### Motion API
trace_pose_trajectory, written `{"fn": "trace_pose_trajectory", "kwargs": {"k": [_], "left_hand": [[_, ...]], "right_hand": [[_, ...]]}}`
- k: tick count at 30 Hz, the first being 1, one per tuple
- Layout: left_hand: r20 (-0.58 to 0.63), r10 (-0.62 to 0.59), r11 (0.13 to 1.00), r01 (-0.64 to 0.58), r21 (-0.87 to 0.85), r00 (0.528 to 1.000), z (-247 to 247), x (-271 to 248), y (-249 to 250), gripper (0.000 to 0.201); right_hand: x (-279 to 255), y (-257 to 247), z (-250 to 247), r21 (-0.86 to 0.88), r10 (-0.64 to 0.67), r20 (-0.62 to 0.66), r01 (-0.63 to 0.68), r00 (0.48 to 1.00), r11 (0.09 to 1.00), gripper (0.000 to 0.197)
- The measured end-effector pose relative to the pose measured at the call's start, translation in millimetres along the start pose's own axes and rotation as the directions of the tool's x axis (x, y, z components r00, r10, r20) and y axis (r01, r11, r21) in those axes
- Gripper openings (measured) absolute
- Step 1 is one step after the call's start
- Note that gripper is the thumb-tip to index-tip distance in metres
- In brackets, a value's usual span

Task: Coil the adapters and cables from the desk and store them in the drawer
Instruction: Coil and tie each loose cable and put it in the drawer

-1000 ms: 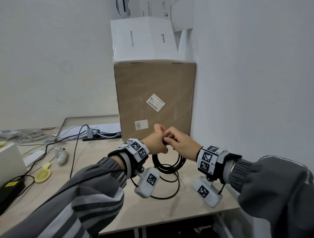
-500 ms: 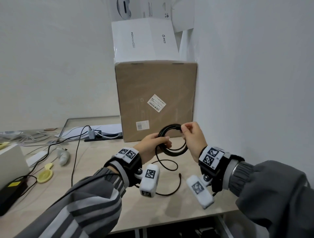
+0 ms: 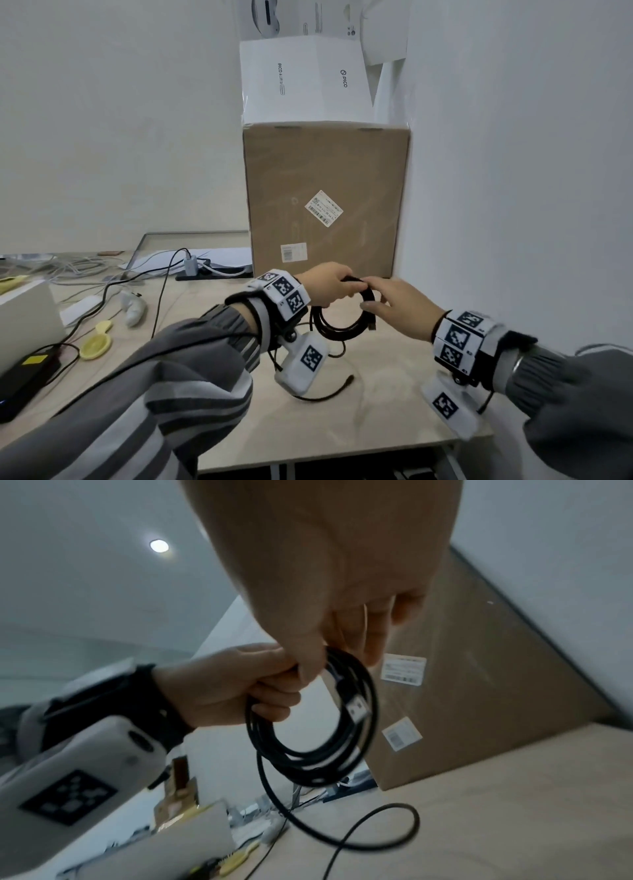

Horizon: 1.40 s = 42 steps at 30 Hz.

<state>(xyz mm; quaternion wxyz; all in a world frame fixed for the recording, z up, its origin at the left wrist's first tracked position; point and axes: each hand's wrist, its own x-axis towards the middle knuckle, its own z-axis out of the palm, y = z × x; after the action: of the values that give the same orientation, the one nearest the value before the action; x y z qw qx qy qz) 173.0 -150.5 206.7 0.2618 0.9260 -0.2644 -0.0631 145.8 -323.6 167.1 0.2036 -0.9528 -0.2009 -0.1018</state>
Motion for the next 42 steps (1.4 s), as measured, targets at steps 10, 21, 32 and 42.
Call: {"fn": "trace_pose_trajectory", "kwargs": {"k": [10,21,32,42], "left_hand": [[-0.234,0.020,0.918,-0.111,-0.382,0.972,20.7,2.5,-18.2,0.028],[-0.160,-0.197,0.189,-0.123,-0.974,0.967,55.7,3.9,-30.4,0.011],[-0.192,-0.251,0.444,-0.064,-0.894,0.949,30.3,3.8,-14.8,0.016],[0.262,0.000,0.778,0.165,-0.606,0.965,17.7,-6.2,-14.4,0.016]], "right_hand": [[4.1,-14.5,2.6,0.140,0.128,-0.143,-0.108,0.981,0.984,0.013],[10.2,-14.8,40.3,0.953,0.579,-0.013,-0.164,0.815,0.253,0.021],[-2.2,-7.8,26.9,0.532,0.355,0.098,-0.350,0.930,0.771,0.038],[10.8,-6.3,-24.2,-0.189,0.007,0.234,0.039,0.972,0.981,0.035]]}}
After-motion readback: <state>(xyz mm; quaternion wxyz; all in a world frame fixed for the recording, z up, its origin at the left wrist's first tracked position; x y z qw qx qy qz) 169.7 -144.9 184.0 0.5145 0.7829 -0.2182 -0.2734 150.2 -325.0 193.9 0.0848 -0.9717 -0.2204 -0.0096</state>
